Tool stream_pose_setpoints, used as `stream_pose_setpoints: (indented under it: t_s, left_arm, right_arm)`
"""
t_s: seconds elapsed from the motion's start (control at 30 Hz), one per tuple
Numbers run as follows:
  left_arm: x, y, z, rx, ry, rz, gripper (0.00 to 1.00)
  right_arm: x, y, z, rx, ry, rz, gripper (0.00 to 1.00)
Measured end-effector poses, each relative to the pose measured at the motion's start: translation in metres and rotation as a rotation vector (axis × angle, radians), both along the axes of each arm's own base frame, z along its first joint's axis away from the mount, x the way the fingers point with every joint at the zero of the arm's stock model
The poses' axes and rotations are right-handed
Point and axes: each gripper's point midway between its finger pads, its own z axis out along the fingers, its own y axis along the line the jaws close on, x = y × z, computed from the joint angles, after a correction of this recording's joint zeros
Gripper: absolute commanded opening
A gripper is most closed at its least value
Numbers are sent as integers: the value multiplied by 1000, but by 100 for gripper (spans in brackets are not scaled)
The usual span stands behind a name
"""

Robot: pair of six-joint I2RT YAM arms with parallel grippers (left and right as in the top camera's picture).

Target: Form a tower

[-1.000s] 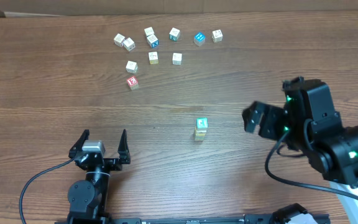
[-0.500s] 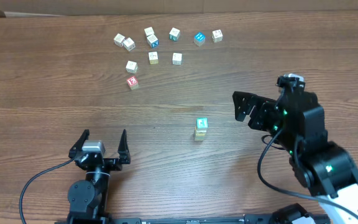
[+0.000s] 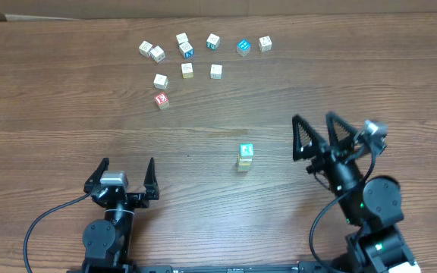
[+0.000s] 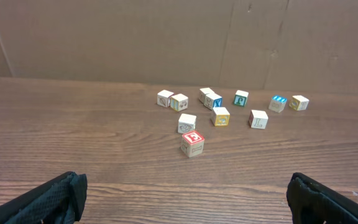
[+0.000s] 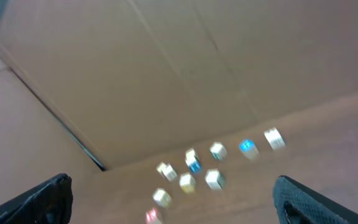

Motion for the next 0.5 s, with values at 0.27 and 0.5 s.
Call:
stream_pose_setpoints:
  t_s: [0.27,0.5]
  left_arm:
    - [0,0,0,0,0,0,100]
    - [0,0,0,0,0,0,100]
  right_arm:
    - [-20,-30,-32,15,-47,-81,100]
    - [-29,-42,-27,33,-111,-119,100]
